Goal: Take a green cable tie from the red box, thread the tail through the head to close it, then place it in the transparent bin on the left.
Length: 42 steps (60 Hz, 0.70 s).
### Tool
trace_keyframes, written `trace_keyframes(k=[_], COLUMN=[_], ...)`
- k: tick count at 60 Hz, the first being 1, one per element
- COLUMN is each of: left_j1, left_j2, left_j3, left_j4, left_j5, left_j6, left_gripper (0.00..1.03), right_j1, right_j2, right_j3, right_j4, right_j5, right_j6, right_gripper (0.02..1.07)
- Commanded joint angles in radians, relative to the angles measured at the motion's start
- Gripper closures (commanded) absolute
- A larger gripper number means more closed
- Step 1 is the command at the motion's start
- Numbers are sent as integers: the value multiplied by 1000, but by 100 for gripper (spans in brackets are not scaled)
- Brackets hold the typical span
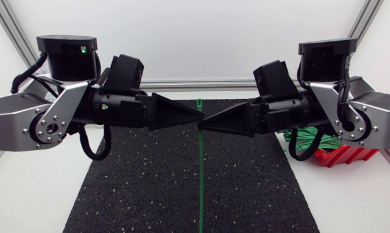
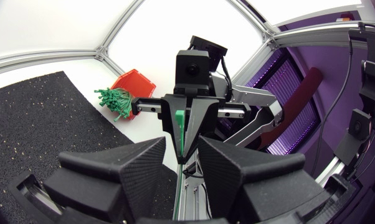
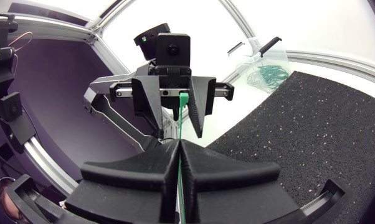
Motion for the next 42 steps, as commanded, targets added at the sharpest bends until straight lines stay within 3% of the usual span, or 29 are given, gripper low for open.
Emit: trace_keyframes(k=[1,42], left_j1=[-1,18], left_j2=[14,17], left_j3=[-4,1], left_j4=[17,19], left_j5=[-1,-1], left_j6=[-21,-26], left_gripper=[70,79], right_j1=[11,13], right_j2=[5,-4], right_j3=[-22,-38], right_j4=[17,27], right_j5=[-8,-8], right_j6=[29,33], right_gripper=[101,101])
